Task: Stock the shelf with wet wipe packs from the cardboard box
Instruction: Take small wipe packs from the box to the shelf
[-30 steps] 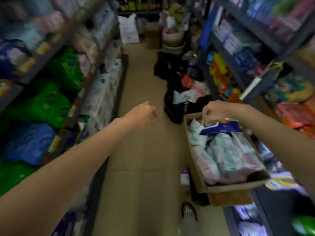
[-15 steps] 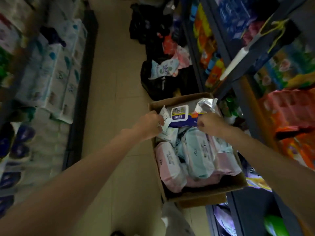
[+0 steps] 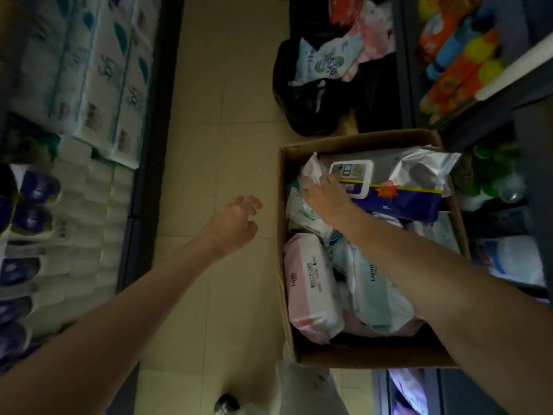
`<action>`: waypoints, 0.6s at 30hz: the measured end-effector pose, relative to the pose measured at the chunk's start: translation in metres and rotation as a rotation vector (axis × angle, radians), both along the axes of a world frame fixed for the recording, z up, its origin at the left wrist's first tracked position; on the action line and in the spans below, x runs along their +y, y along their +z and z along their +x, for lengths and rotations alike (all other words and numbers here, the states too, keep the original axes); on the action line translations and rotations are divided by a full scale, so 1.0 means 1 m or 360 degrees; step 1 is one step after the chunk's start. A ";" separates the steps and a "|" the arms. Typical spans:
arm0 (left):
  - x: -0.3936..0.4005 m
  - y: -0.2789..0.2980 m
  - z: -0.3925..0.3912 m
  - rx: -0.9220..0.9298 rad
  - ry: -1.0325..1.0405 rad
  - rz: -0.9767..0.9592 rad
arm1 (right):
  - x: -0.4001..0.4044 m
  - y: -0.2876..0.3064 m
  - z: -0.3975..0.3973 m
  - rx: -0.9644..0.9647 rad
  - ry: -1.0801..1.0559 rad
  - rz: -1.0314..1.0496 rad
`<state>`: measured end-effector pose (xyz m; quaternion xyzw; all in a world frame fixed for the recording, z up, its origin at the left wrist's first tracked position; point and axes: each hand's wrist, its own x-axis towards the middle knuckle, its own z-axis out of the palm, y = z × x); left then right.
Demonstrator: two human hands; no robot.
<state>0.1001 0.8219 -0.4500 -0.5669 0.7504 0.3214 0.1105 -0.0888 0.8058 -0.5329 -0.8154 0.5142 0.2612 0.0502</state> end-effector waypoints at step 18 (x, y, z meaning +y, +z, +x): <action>0.000 -0.052 -0.015 0.0402 0.0178 -0.0180 | -0.010 -0.028 -0.005 -0.0009 0.0274 -0.0113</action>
